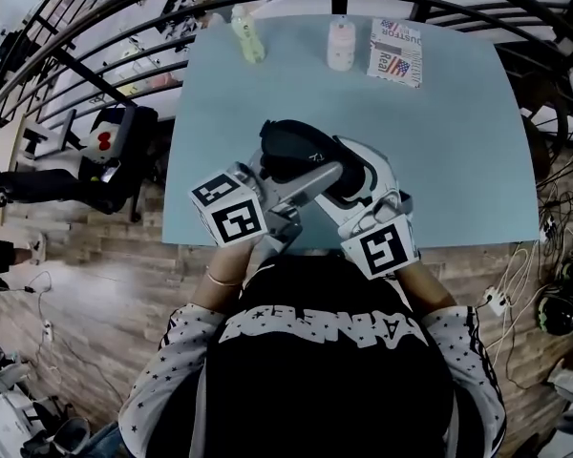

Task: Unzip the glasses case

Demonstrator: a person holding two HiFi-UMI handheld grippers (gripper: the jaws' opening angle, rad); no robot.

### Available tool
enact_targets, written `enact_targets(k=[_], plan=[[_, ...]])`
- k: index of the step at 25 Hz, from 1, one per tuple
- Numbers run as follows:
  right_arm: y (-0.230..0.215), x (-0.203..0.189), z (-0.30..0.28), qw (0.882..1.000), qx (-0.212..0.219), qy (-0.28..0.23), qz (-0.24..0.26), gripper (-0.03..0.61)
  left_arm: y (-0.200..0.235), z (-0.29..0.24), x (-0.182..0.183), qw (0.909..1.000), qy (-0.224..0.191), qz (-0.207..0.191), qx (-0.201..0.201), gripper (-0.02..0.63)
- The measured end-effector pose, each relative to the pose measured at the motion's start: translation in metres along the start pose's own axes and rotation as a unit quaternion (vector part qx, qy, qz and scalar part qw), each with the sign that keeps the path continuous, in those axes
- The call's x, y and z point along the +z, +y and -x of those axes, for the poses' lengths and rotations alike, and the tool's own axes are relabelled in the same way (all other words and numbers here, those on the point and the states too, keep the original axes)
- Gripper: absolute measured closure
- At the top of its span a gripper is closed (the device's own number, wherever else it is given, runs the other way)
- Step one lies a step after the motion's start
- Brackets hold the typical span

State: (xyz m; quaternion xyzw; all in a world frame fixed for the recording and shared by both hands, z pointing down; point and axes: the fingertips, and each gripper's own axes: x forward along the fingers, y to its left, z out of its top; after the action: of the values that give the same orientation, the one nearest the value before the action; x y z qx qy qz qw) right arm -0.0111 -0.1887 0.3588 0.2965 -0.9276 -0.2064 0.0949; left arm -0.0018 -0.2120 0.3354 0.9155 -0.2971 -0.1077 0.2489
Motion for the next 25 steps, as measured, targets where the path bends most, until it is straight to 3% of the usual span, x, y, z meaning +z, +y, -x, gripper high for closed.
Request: enact_targets(k=[9,18,25], plan=[[0.016,-0.003,-0.005,0.999,0.021,0.002,0.032,0.253,0.005,0.0,-0.011,0.9998,0.012,0.01,0.008,0.614],[0.025,-0.006,-0.003,0.998,0.039,0.008,0.041,0.218,-0.002,0.005,-0.013,0.9989,0.012,0.04,-0.02,0.614],[0.041,-0.018,0.017,0.993,0.105,0.012,0.05,0.21,-0.004,0.023,-0.01,0.996,0.064,-0.054,-0.032,0.614]])
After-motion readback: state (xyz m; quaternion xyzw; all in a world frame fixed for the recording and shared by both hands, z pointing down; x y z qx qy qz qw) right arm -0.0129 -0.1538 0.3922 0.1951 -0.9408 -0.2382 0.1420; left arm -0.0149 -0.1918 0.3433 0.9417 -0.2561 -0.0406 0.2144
